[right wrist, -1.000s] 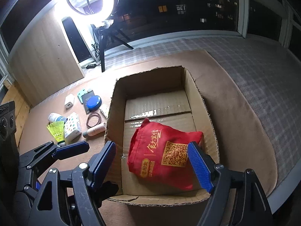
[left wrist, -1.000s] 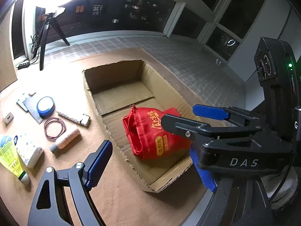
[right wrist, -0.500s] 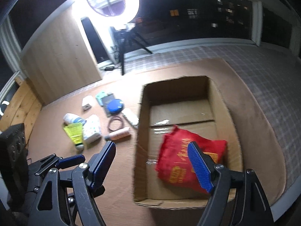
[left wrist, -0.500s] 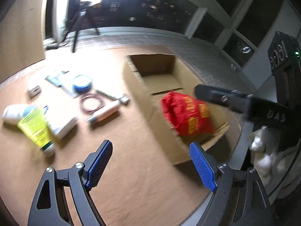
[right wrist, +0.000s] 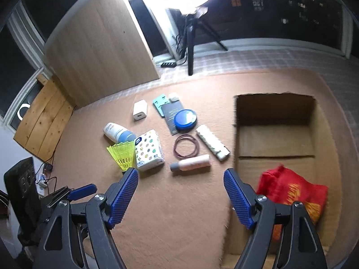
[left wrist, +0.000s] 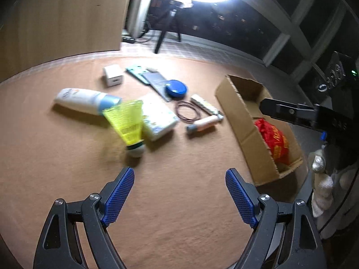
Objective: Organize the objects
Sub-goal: 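Grasp the white tissue pack with the right tool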
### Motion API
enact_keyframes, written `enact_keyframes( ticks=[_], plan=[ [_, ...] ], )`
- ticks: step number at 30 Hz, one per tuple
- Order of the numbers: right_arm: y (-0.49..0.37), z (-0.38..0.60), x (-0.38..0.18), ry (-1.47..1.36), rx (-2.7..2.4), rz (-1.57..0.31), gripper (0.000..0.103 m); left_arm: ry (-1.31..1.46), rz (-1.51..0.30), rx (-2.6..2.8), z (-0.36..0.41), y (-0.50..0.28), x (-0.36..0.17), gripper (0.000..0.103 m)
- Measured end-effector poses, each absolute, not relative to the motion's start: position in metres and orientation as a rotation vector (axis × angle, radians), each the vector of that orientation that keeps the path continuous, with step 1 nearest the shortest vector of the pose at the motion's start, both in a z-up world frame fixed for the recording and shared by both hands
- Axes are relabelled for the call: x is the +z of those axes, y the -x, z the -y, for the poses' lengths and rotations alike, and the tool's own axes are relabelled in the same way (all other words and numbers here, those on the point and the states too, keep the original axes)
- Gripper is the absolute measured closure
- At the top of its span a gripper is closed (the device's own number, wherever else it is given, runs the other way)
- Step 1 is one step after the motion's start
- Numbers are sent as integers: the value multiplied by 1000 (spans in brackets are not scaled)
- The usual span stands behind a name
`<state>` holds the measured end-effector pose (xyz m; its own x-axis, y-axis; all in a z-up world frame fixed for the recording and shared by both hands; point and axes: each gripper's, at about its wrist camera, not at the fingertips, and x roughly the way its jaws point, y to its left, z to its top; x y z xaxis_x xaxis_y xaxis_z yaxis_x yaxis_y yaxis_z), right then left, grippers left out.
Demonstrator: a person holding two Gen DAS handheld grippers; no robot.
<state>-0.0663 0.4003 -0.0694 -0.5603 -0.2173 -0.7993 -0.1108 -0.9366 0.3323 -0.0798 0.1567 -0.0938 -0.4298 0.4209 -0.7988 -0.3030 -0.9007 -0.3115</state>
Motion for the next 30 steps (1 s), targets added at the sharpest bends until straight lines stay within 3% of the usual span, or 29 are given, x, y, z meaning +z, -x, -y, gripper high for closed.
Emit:
enact_keyframes(
  ticks=[7,9,17,30],
  plan=[
    [112,-378,-96,-1506,-2565,562,29,1377,206,2379,-127,79,-97,17],
    [124,-371,-104,-1524,-2539,568,37,1382,206,2387,-123,77,-98,18],
    [178,-350,-126,-1569,-2458,622,50,1410,225,2408,-102,72,-103,18],
    [250,-328,-167,-1746,-2349,578,61,1454,304,2452,-66,67,-111,18]
  ],
)
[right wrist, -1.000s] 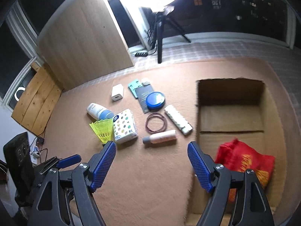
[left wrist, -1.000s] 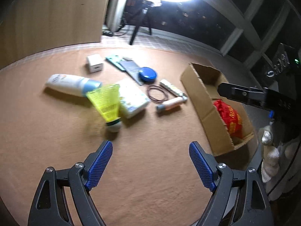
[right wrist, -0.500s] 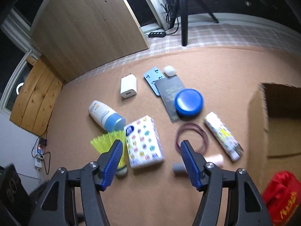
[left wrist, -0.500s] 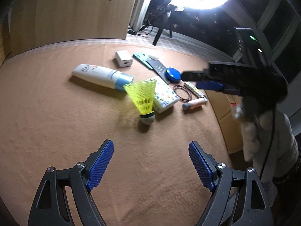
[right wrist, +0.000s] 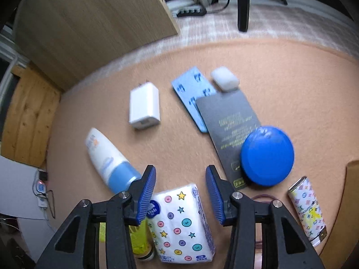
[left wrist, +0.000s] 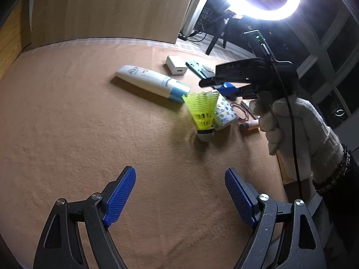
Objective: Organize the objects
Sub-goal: 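Grasp the white tissue pack with the right tool, then grasp the yellow shuttlecock with the left tool while the right tool lifts the tissue pack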
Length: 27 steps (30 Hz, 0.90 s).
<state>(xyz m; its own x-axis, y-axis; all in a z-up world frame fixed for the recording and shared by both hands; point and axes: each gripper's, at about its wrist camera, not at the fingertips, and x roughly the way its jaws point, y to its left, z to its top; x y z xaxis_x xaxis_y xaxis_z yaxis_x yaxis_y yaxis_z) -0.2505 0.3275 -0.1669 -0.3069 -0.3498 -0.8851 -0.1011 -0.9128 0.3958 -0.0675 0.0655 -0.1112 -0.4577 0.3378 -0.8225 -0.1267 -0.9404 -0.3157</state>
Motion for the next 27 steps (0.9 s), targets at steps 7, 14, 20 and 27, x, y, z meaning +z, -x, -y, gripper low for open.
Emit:
enact_keyframes(
  ticks=[7,14,20,27],
  plan=[
    [216,-319,-163,-1758,-2299,615,62,1444,306,2423,-70,72,-111,18],
    [170,-316,-169,-1739,-2284,753,62,1428,230,2361,-86,63,-110,23],
    [145,-317,-173,-1734,-2333,700,62,1422,206,2295,-100,47,-112,33],
    [115,-343,-169,-1767,-2375,719,62,1405,168,2196,-128,35,-116,43]
  ],
)
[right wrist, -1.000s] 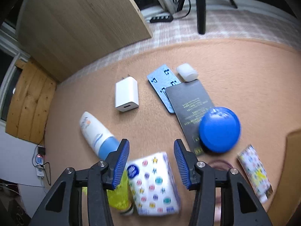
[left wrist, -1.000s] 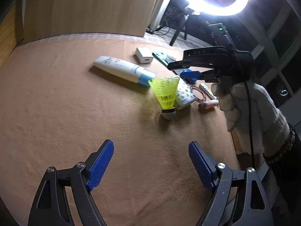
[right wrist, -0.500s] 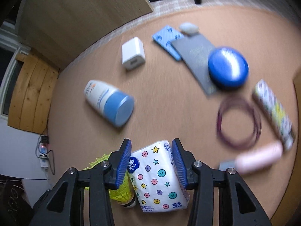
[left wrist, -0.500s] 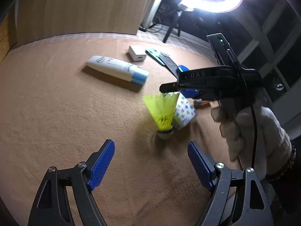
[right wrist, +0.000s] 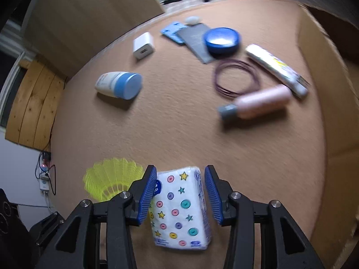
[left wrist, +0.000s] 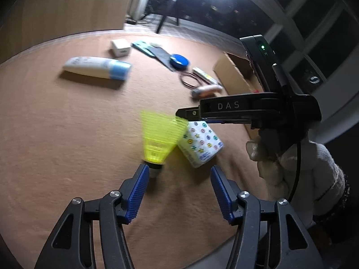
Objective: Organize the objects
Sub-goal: 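Grasp the yellow shuttlecock with the left tool while the right tool lifts the tissue pack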
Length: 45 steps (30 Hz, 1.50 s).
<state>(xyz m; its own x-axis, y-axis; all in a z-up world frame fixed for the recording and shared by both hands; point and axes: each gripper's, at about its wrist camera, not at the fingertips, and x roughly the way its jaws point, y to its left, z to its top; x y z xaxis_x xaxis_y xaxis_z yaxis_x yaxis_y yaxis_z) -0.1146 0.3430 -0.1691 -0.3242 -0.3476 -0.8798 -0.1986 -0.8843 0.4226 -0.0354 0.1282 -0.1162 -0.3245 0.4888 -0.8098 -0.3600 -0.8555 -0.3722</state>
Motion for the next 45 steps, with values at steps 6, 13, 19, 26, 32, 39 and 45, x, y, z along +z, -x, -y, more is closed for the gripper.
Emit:
enact_keyframes(
  ticks=[6,13,19,26,32,39,45],
  plan=[
    [90,-365,-168,-1775,-2421,776,62,1404,142,2130,-156,34,-125,43],
    [66,-373,-160,-1738,-2410,861,55,1419,146,2149,-155,42,-128,43],
    [53,-364,-158,-1720,-2380,882,47,1428,148,2177,-136,44,-124,43],
    [54,-346,-157,-1749,-2408,808,46,1434,68,2286,-128,52,-125,43],
    [59,-330,-158,-1779,-2437,701,45,1465,70,2298,-122,67,-138,43],
    [62,-319,-159,-1810,-2468,585,45,1484,29,2277,-127,80,-151,44],
    [62,-313,-161,-1824,-2473,514,45,1513,39,2259,-128,88,-161,49]
  ],
)
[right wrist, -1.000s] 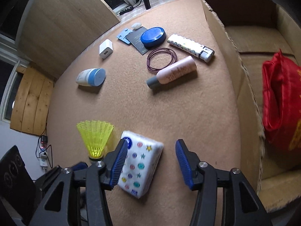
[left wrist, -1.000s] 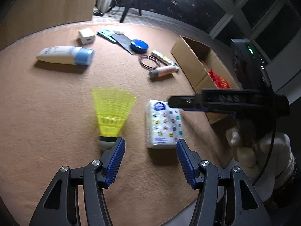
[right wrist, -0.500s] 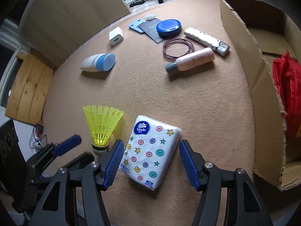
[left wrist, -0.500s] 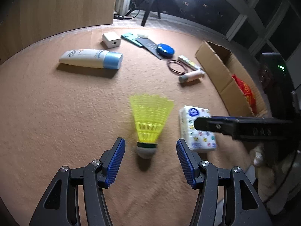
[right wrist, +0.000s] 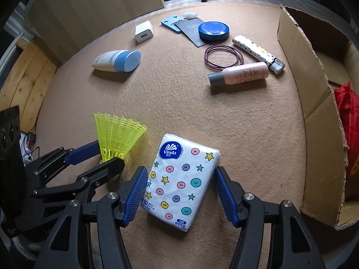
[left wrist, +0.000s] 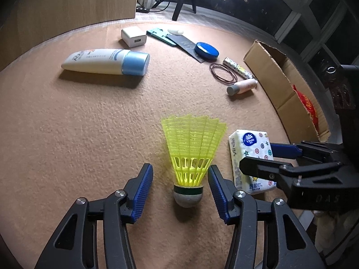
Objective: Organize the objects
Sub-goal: 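Grasp the yellow shuttlecock with the left tool while the right tool lifts the tissue pack, then carry both items to the box and release them inside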
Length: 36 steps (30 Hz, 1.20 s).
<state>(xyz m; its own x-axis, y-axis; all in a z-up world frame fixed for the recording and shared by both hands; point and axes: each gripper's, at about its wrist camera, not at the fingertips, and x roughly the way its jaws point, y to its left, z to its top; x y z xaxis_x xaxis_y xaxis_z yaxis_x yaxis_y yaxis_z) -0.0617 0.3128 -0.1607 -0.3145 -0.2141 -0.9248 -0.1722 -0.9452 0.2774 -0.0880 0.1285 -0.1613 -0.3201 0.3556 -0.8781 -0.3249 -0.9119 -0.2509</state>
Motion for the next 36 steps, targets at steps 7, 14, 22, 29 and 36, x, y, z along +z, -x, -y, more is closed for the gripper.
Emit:
enact_keyframes(
  ticks=[7,14,22,29,36],
  plan=[
    [63,-302,-163,-1834,-2497,380,44,1527,29,2261,-132,93,-166,58],
    [63,-292,-165,-1837,-2520,244,44,1530,44,2265,-130,96,-166,66],
    [59,-293,-164,-1819,-2535,220,53,1528,79,2279,-127,96,-166,68],
    [51,-303,-150,-1763,-2573,244,54,1516,147,2303,-121,101,-161,68],
    [47,-329,-115,-1669,-2650,286,55,1439,192,2335,-130,115,-135,68]
  ],
)
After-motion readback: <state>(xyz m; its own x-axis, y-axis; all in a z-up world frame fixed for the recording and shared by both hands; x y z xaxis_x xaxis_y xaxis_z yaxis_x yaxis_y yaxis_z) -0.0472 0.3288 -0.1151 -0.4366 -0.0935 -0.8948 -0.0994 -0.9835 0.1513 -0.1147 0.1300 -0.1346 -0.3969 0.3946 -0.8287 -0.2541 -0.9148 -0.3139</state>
